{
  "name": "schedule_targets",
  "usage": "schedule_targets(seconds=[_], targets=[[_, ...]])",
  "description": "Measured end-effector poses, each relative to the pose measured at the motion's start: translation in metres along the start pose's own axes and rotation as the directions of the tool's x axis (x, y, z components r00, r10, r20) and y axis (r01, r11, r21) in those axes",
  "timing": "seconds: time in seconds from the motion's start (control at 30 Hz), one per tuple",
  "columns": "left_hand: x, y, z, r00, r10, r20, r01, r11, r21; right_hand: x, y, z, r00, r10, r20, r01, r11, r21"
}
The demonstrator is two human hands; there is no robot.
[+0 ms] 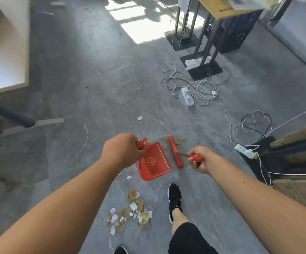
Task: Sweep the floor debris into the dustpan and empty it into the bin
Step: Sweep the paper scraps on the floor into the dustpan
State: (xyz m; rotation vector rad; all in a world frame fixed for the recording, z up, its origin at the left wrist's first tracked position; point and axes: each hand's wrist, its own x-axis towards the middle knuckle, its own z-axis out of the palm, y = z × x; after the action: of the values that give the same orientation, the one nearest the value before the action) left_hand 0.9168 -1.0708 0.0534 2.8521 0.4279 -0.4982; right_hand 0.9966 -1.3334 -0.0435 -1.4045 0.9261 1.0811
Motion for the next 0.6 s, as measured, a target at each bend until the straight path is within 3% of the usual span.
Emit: schedule_targets(seconds=[0.27,0.43,0.6], targets=[[0.091,0.095,-0.005,0.999,-0.023,0.048,0.024,1.000,-0.008,0.040,-0.122,-0.084,0.999,-0.017,-0.033,0.015,0.999,-0.035],[0.124,0.123,0.003,0.998,-0.052,0.044,0.054,0.998,-0.037,0.072,-0.166,-0.107,0.996,-0.011,-0.085,0.005,0.997,-0.080],[0.151,0.161,0.004,0.999,0.004,0.049,-0.004,1.000,0.001,0.090,-0.189,-0.121,0.997,0.020,-0.073,-0.022,1.000,-0.017]])
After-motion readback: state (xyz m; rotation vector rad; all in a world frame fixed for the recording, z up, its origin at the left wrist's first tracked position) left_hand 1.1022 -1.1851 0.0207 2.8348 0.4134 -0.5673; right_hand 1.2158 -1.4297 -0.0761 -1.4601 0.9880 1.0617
